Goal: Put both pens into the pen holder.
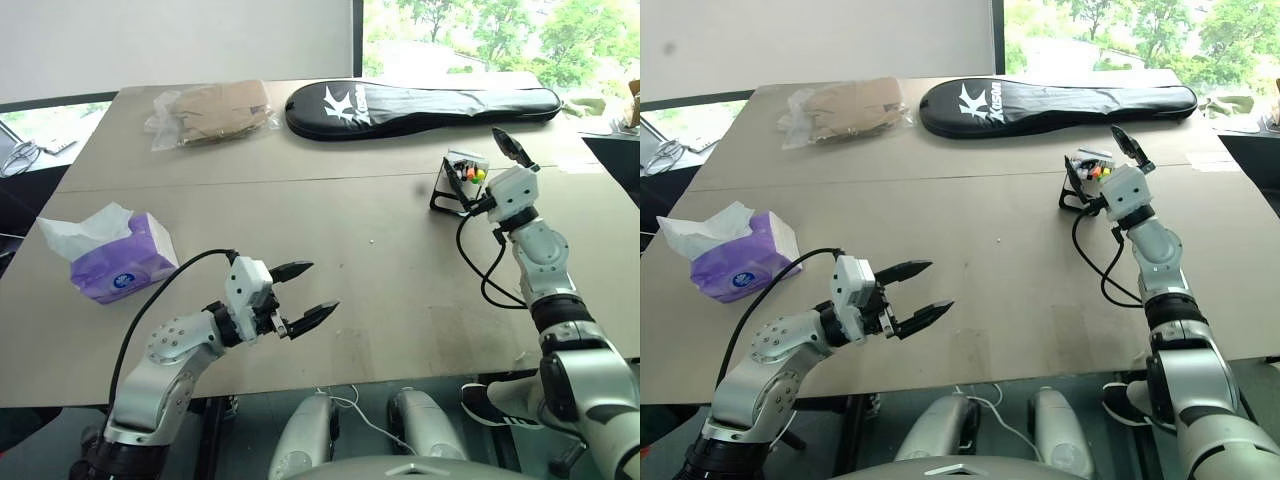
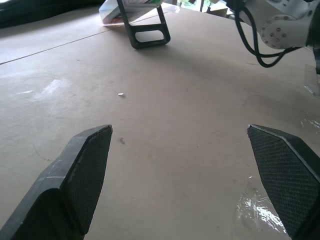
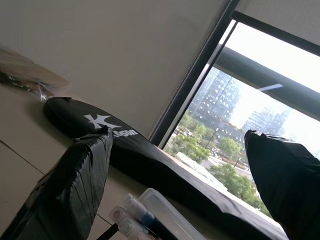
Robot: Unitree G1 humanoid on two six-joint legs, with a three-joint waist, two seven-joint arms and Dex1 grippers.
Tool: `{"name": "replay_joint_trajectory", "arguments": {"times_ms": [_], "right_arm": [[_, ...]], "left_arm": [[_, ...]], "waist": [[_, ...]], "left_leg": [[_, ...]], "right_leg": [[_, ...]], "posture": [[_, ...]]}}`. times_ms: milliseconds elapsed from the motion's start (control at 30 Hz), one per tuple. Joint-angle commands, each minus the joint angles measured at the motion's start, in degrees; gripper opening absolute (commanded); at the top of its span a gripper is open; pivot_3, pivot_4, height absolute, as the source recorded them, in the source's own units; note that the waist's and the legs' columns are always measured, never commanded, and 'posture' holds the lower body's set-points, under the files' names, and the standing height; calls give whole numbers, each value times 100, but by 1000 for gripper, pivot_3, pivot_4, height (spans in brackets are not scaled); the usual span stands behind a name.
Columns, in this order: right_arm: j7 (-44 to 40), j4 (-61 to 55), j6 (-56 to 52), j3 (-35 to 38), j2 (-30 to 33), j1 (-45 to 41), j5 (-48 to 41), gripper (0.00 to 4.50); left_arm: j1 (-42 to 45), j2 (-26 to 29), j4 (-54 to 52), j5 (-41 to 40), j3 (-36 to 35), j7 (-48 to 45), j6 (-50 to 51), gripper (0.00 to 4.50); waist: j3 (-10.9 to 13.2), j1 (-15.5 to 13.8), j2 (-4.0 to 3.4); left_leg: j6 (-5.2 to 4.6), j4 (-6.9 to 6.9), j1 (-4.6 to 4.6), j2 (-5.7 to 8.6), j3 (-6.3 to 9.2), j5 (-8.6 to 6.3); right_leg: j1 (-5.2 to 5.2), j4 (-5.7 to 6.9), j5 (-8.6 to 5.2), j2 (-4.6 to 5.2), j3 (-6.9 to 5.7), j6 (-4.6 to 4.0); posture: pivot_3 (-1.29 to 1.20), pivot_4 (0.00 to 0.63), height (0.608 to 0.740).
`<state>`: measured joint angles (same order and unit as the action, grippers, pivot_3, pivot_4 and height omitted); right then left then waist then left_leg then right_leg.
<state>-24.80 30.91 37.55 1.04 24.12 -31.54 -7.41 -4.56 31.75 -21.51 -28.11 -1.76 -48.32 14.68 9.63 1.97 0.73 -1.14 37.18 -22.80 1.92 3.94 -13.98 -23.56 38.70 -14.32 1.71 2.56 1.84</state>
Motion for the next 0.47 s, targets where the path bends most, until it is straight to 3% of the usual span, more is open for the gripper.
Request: {"name": "replay_joint_trajectory", "arguments": {"times_ms": [33,200,333,467], "right_arm": [[-539,-2485,-1905,-103,375,1033,-1083,4435],[-964,-4931,-4070,179,1440,3114,-1977,4435],[-1193,-5518,-4609,853,1926,4129,-2243,4435],[-1328,-5655,-4858,1291,1980,4493,-2403,4435]], "left_arm": [[-66,-135,-13,36,-222,292,-88,4500],[-424,-194,-359,-333,-828,822,319,4500],[-934,-81,-855,-633,-1317,978,634,4500],[-1224,-11,-1183,-906,-1682,1183,976,4500]], "waist": [[-1,-35,-3],[-3,-108,-9],[-3,-104,-9],[-4,-109,-7]], "left_leg": [[0,0,-2,0,1,0],[-2,2,-3,1,18,-1],[-2,8,4,-1,17,-1],[-2,13,20,-3,22,-1]], "right_leg": [[0,-1,0,2,0,0],[6,-7,-2,6,-12,1],[18,-18,-3,4,-12,3],[43,-31,-11,-1,-21,12]], "posture": [[0,150,740],[0,150,740],[0,150,740],[0,150,740]]}}
